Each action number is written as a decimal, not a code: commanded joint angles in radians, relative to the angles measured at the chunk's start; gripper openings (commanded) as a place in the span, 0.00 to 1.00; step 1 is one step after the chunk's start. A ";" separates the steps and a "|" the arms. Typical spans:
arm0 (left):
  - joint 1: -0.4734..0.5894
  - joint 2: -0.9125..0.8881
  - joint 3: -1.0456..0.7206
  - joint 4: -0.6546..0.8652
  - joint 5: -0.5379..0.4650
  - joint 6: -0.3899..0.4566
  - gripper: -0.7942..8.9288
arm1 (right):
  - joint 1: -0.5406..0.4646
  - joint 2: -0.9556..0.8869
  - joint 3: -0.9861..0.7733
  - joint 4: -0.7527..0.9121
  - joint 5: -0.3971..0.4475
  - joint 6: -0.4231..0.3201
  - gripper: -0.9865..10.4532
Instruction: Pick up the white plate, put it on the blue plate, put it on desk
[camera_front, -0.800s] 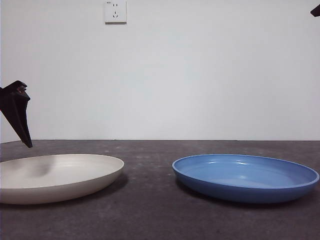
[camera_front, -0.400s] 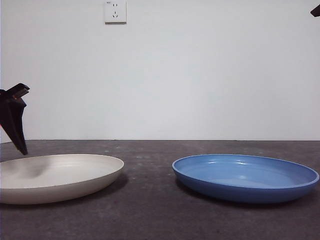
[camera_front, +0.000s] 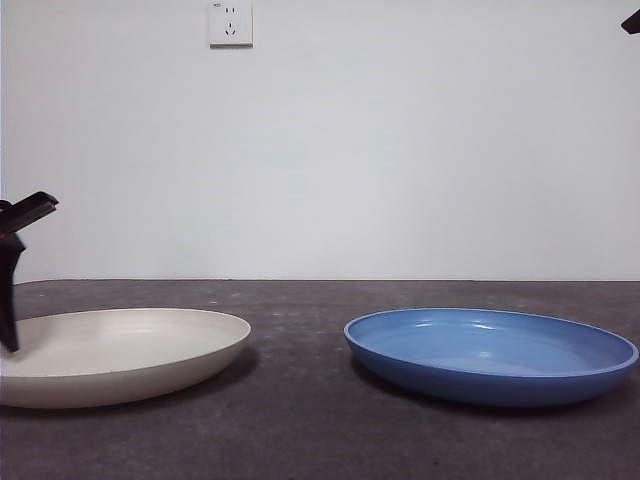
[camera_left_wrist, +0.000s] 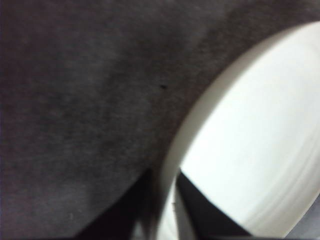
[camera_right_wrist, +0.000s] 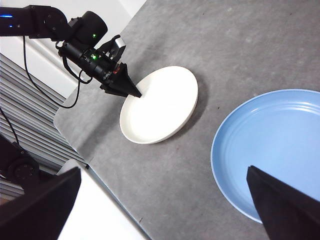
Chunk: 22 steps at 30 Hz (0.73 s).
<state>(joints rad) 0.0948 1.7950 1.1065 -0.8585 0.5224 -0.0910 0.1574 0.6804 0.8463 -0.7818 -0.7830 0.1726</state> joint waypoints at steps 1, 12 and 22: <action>0.000 0.018 0.017 0.012 -0.008 0.011 0.09 | 0.004 0.004 0.013 -0.003 -0.002 -0.005 0.68; -0.031 0.002 0.113 -0.082 -0.006 0.011 0.09 | 0.004 0.004 0.013 -0.004 0.004 -0.004 0.68; -0.246 -0.027 0.268 -0.156 -0.006 -0.077 0.09 | 0.004 0.004 0.016 -0.037 0.023 0.032 0.68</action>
<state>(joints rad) -0.1284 1.7622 1.3518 -1.0138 0.5114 -0.1390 0.1574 0.6804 0.8463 -0.8188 -0.7696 0.1917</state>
